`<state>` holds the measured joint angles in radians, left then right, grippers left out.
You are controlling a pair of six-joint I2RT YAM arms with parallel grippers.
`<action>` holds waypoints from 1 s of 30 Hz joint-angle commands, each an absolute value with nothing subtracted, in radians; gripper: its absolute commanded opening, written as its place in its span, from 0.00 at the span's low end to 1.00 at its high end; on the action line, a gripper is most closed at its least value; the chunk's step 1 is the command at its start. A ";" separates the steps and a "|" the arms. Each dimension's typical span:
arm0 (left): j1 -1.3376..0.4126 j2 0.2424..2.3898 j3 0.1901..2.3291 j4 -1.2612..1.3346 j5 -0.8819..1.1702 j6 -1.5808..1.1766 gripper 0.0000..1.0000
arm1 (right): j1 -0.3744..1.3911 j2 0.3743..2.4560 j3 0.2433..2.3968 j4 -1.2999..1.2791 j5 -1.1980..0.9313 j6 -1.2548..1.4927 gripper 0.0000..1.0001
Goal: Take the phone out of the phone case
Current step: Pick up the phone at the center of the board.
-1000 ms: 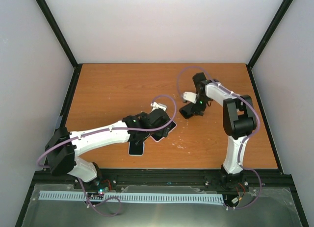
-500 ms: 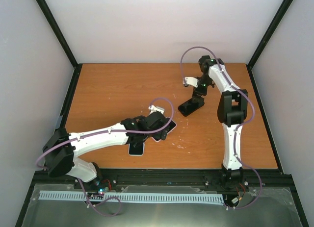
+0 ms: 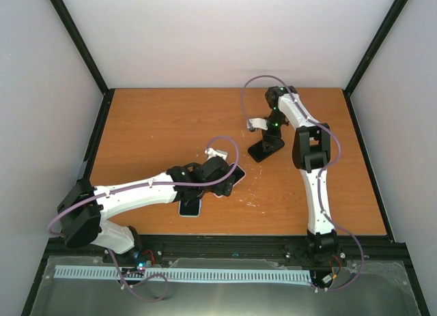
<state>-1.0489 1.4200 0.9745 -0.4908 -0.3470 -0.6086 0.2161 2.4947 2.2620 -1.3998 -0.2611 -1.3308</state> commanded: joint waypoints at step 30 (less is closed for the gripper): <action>-1.034 1.408 0.975 -0.467 -0.457 -0.712 1.00 | 0.431 1.839 1.195 -0.741 -0.007 -0.506 1.00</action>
<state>-1.0386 1.4071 0.9268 -0.4637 -0.4339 -0.6765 0.4282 1.8030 1.1828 -0.7940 -0.0673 -0.5812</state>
